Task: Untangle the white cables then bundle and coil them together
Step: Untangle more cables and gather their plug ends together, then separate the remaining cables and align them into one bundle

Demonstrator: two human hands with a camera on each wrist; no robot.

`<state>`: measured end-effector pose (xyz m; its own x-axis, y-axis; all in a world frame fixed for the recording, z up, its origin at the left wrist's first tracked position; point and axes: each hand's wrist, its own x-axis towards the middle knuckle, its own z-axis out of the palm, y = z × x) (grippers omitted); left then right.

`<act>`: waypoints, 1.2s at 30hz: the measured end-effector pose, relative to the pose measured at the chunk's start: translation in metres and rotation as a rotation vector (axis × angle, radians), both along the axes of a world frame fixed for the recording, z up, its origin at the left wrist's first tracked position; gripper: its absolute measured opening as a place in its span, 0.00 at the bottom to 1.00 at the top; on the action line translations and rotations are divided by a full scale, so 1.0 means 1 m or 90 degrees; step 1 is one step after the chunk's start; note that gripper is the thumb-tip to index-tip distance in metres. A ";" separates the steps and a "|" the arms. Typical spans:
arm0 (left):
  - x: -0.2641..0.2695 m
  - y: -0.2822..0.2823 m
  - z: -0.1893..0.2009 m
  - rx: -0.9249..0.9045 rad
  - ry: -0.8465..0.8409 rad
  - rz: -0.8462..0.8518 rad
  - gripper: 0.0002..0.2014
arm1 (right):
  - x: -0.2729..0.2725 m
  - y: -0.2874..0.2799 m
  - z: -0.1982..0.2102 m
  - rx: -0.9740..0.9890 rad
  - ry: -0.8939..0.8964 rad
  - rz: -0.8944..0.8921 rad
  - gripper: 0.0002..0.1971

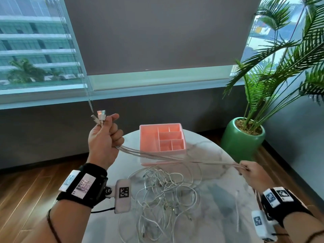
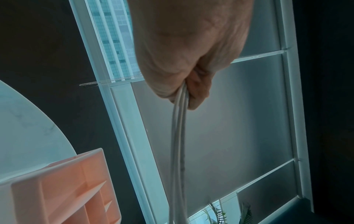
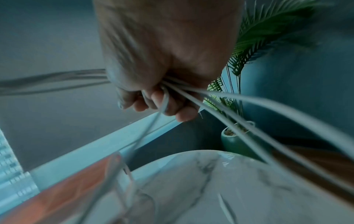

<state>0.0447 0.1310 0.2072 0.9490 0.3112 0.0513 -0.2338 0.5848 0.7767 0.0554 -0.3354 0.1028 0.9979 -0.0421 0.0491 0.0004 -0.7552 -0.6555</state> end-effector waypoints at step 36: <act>-0.038 -0.077 -0.055 0.067 0.174 -0.144 0.12 | -0.020 0.264 0.073 0.172 -0.060 0.297 0.10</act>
<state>0.0067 0.0536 0.1518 0.9762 0.0991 -0.1929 0.1162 0.5118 0.8512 0.0359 -0.0709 0.1754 0.9056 0.3799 0.1887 0.3633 -0.4650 -0.8074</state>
